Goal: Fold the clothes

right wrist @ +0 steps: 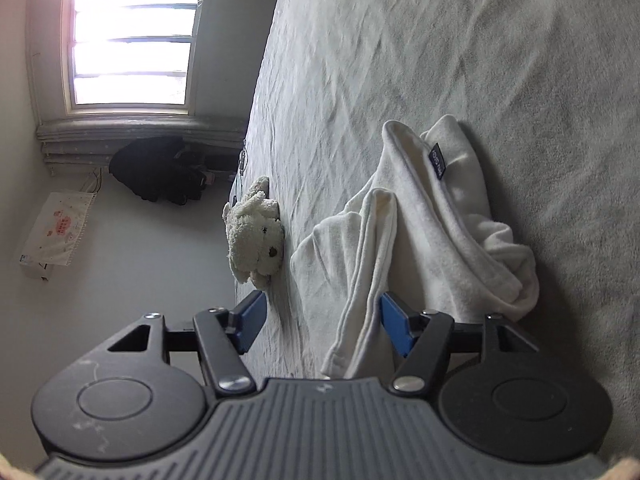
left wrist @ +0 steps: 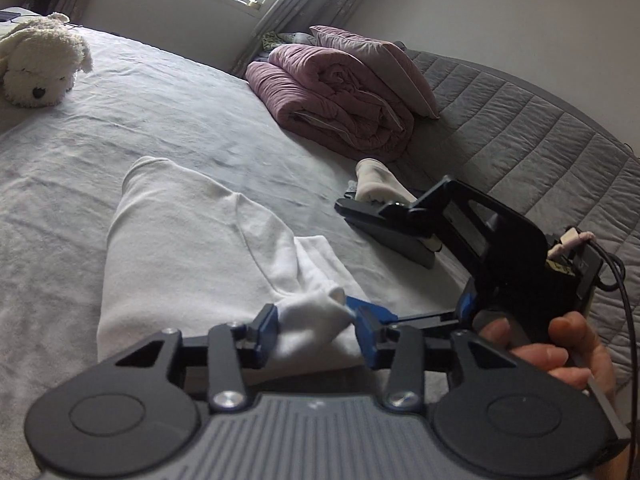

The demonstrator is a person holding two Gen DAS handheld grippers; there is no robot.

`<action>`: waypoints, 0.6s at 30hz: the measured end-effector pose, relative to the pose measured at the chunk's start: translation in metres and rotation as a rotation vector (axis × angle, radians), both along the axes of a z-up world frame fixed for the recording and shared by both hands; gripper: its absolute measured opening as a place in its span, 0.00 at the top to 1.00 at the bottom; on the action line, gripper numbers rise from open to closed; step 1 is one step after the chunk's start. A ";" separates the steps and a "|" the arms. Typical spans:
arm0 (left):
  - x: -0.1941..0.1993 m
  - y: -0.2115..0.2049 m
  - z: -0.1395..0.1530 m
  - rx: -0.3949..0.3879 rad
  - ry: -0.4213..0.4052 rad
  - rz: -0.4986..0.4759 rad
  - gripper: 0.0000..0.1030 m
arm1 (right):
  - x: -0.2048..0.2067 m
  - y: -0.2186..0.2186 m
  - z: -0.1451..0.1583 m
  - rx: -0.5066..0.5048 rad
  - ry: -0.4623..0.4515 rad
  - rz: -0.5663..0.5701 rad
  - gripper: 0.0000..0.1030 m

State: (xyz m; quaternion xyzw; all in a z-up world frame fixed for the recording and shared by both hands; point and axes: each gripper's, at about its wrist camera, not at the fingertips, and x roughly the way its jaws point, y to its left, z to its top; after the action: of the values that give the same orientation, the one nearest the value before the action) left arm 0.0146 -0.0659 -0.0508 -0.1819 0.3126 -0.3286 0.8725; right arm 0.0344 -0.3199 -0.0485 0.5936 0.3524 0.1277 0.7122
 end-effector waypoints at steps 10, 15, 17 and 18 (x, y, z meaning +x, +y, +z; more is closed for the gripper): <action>-0.001 0.025 0.017 -0.064 0.008 -0.074 0.51 | 0.005 0.022 -0.004 -0.173 0.036 0.036 0.47; 0.008 0.048 0.023 -0.082 0.002 0.035 0.57 | 0.004 0.037 -0.001 -0.269 0.011 0.060 0.54; 0.010 0.054 0.022 -0.067 -0.002 0.077 0.57 | 0.003 0.045 -0.003 -0.332 0.004 0.066 0.74; 0.012 0.056 0.022 -0.057 -0.001 0.102 0.57 | 0.003 0.048 -0.004 -0.357 -0.006 0.064 0.74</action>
State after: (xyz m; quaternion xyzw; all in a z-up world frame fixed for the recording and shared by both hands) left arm 0.0268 -0.0100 -0.0291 -0.2220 0.2933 -0.2926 0.8826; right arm 0.0369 -0.2721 -0.0521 0.4459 0.3860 0.0876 0.8028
